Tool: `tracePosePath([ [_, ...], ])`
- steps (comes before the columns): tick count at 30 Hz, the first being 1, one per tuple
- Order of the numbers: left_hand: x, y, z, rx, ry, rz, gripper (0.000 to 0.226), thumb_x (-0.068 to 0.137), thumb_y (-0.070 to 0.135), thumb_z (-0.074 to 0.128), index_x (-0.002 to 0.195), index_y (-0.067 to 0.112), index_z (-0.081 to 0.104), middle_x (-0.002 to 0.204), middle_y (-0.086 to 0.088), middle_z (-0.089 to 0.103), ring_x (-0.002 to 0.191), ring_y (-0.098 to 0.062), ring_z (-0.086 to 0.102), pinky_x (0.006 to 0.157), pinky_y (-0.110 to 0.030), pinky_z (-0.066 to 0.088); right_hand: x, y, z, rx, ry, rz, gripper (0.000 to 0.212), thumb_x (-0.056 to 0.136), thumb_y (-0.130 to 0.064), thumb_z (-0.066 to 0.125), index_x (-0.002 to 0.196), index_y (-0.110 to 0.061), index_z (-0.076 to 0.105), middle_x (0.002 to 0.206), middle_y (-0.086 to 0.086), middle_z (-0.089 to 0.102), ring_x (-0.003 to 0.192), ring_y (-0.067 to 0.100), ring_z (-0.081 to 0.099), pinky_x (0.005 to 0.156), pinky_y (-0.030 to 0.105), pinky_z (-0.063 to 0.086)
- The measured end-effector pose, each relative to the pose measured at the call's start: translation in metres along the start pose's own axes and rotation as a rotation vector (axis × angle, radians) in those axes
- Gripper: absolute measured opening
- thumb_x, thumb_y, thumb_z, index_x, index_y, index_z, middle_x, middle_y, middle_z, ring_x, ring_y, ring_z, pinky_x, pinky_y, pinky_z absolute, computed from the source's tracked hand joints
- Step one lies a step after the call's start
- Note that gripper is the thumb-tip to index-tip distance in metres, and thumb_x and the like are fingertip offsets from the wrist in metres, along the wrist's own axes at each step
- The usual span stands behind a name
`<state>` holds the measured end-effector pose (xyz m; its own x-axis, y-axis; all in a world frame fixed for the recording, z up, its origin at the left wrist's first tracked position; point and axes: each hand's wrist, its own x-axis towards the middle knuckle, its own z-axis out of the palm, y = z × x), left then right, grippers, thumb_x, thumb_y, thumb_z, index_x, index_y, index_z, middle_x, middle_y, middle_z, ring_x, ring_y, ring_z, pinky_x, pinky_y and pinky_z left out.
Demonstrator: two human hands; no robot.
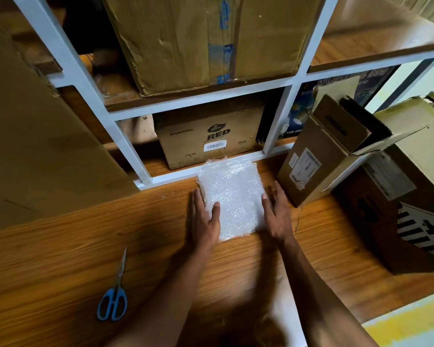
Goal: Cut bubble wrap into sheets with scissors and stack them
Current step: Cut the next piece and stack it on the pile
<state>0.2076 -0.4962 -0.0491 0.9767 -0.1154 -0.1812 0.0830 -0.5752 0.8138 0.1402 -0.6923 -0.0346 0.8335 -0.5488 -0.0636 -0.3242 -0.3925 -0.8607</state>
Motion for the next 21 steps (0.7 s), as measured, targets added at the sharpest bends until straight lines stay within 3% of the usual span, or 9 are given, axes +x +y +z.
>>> tracePosePath([
  [3, -0.009, -0.002, -0.019, 0.337, -0.06, 0.237, 0.082, 0.094, 0.078, 0.038, 0.159, 0.053, -0.005, 0.171, 0.015, -0.015, 0.159, -0.018, -0.01, 0.123, -0.047, 0.001, -0.004, 0.006, -0.005, -0.254, -0.078, -0.204, 0.082, 0.096, -0.073, 0.05, 0.165, -0.041, 0.019, 0.176, -0.005, 0.007, 0.161, 0.019, 0.011, 0.126, 0.044, 0.012],
  [6, -0.015, -0.005, -0.023, 0.569, -0.162, 0.404, 0.082, 0.09, 0.082, 0.041, 0.156, 0.061, -0.003, 0.168, 0.018, -0.024, 0.158, -0.024, -0.016, 0.121, -0.05, 0.002, -0.005, 0.017, -0.001, -0.397, -0.19, -0.331, 0.082, 0.093, -0.078, 0.05, 0.163, -0.05, 0.018, 0.176, -0.005, -0.004, 0.162, 0.024, 0.002, 0.129, 0.053, 0.009],
  [10, -0.016, -0.014, -0.013, 0.64, -0.242, 0.426, 0.077, 0.093, 0.073, 0.049, 0.157, 0.06, 0.008, 0.167, 0.022, -0.024, 0.159, -0.029, -0.01, 0.126, -0.056, 0.015, -0.008, 0.039, 0.001, -0.49, -0.264, -0.447, 0.08, 0.095, -0.079, 0.046, 0.163, -0.039, 0.031, 0.176, 0.01, 0.003, 0.162, 0.029, 0.008, 0.127, 0.058, 0.021],
  [14, -0.015, -0.012, -0.006, 0.642, -0.23, 0.393, 0.076, 0.094, 0.068, 0.053, 0.158, 0.057, 0.014, 0.17, 0.02, -0.014, 0.159, -0.029, -0.004, 0.125, -0.055, 0.018, -0.003, 0.041, 0.001, -0.518, -0.267, -0.401, 0.078, 0.096, -0.075, 0.05, 0.162, -0.04, 0.033, 0.176, 0.008, 0.007, 0.159, 0.034, 0.018, 0.125, 0.057, 0.028],
  [19, -0.017, 0.001, -0.013, 0.664, -0.155, 0.405, 0.075, 0.089, 0.083, 0.036, 0.157, 0.055, 0.017, 0.172, 0.014, -0.003, 0.158, -0.028, -0.005, 0.125, -0.053, 0.01, -0.002, 0.024, -0.002, -0.573, -0.177, -0.323, 0.072, 0.096, -0.077, 0.048, 0.158, -0.042, 0.036, 0.176, -0.002, 0.008, 0.16, 0.031, 0.013, 0.128, 0.057, 0.018],
  [21, -0.011, 0.011, -0.017, 0.621, -0.1, 0.396, 0.07, 0.094, 0.079, 0.03, 0.157, 0.051, 0.021, 0.172, 0.011, 0.001, 0.159, -0.026, -0.005, 0.125, -0.054, 0.01, 0.004, 0.01, -0.002, -0.55, -0.117, -0.312, 0.068, 0.098, -0.073, 0.046, 0.155, -0.037, 0.038, 0.174, 0.0, 0.016, 0.158, 0.029, 0.02, 0.126, 0.055, 0.026],
])
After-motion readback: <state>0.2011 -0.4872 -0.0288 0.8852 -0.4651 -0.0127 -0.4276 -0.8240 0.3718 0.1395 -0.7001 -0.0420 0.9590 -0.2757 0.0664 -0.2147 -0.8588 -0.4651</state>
